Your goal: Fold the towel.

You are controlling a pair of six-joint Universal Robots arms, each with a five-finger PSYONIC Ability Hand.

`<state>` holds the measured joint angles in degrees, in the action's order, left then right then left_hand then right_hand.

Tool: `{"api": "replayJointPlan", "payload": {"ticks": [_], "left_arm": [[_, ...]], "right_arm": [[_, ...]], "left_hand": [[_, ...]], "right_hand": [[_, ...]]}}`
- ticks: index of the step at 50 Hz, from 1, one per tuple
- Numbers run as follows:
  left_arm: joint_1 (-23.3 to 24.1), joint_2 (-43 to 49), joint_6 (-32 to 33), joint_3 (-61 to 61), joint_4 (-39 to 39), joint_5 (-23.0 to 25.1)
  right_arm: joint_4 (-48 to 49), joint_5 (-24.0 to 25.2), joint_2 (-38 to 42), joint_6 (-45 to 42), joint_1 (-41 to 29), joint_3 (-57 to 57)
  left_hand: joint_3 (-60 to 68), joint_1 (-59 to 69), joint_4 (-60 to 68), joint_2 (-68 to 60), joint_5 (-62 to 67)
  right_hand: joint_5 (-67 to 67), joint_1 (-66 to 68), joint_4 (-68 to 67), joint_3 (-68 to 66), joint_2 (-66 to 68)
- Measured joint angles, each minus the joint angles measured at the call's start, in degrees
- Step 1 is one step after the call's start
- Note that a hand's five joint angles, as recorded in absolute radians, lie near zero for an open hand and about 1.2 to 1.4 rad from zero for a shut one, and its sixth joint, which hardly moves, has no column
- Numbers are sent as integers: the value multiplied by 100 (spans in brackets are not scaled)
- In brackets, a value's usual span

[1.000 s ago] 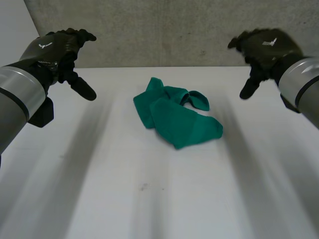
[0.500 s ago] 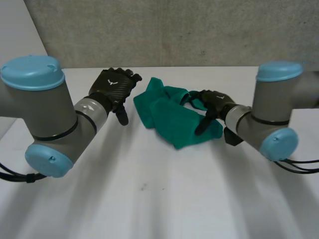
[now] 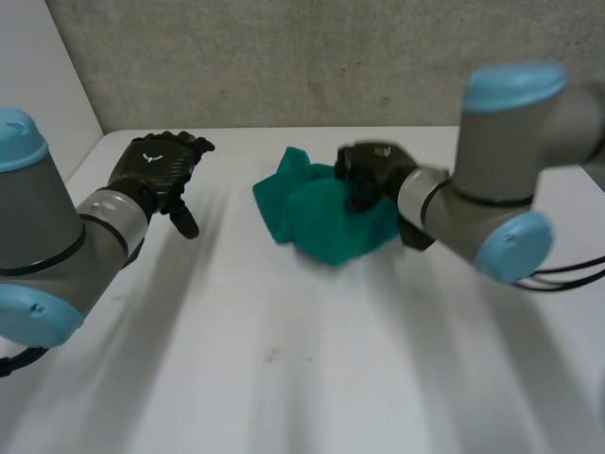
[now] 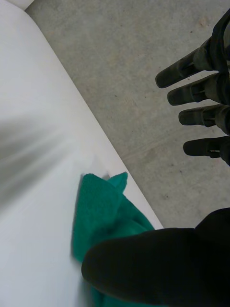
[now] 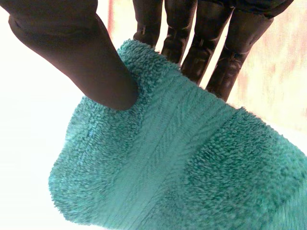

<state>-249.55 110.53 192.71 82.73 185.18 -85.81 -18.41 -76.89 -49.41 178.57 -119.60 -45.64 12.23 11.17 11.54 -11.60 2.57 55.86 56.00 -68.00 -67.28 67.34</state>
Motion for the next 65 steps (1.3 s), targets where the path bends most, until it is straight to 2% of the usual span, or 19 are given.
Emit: {"api": "replayJointPlan", "payload": {"ticks": [3,5,11,18,23,24,25,27,30,38,40,47,52,54,56,59,60,61,65], "left_arm": [[-13,187,12,-95,120,8],[-14,464,26,-239,250,24],[66,1104,36,-545,339,205],[352,1536,23,-668,340,541],[875,1851,9,-696,365,757],[875,1851,9,-696,365,757],[1011,1913,9,-707,408,755],[1107,1944,8,-723,468,730],[1182,1936,2,-746,648,493],[922,1365,0,-660,982,-697],[589,724,-1,-386,1017,-1162],[375,-493,-55,499,852,-1134],[766,-1324,-296,1621,546,-904],[1056,-1458,-458,1990,425,-861],[1479,-1443,-689,2294,235,-830],[1934,-1283,-947,2422,-85,-830],[2008,-1245,-991,2418,-164,-834],[2120,-1161,-1077,2371,-342,-847],[2009,-1061,-1179,2094,-674,-880]], "right_arm": [[-40,31,-347,-257,-33,-131],[-105,159,-1401,-1089,-128,-574],[-110,466,-2719,-1981,-369,-1161],[-113,701,-3404,-2158,-556,-1498],[-106,785,-3759,-2112,-610,-1728],[-106,785,-3759,-2112,-610,-1728],[-98,766,-3795,-2094,-594,-1758],[-90,736,-3804,-2081,-575,-1772],[-74,623,-3795,-2056,-525,-1768],[-32,11,-3591,-2025,-100,-1694],[57,-321,-3213,-2031,210,-1584],[252,-505,-2564,-2013,383,-1427],[455,-532,-2096,-1989,374,-1376],[533,-541,-1967,-1985,360,-1375],[616,-544,-1887,-1983,315,-1386],[728,-535,-1879,-1982,227,-1420],[758,-530,-1890,-1982,204,-1431],[826,-516,-1941,-1985,144,-1463],[977,-468,-2175,-2000,22,-1558]], "left_hand": [[0,0,0,0,0],[0,0,0,0,0],[0,0,0,0,0],[0,0,0,-1,0],[12,33,19,-15,7],[12,33,19,-15,7],[1418,1725,1466,-1560,1414],[2342,2815,2417,-2482,2309],[4860,5386,4964,-4954,4789],[5570,5510,5675,-5667,5142],[5571,5510,5719,-5670,5142],[5573,5510,5755,-5679,5142],[5581,5510,5756,-5682,5142],[5568,5475,5190,-5486,4817],[4224,4122,3974,-4180,3666],[1151,766,1041,-1135,855],[1151,766,1041,-1135,855],[201,100,199,-244,89],[0,54,-3,-14,4]], "right_hand": [[0,0,0,0,0],[10,0,-1,0,0],[27,0,-9,0,0],[28,0,-16,-17,0],[27,0,-17,-38,0],[27,0,-17,-38,0],[27,0,-17,-38,0],[27,0,-17,-38,0],[27,0,-17,-38,0],[27,0,-17,-38,0],[27,0,-17,-38,0],[27,0,-18,-38,0],[27,0,-18,-38,0],[27,0,-18,-38,0],[27,0,-18,-38,0],[27,0,-18,-38,0],[27,0,-18,-38,0],[27,0,-18,-38,0],[27,0,-18,-38,0]]}}
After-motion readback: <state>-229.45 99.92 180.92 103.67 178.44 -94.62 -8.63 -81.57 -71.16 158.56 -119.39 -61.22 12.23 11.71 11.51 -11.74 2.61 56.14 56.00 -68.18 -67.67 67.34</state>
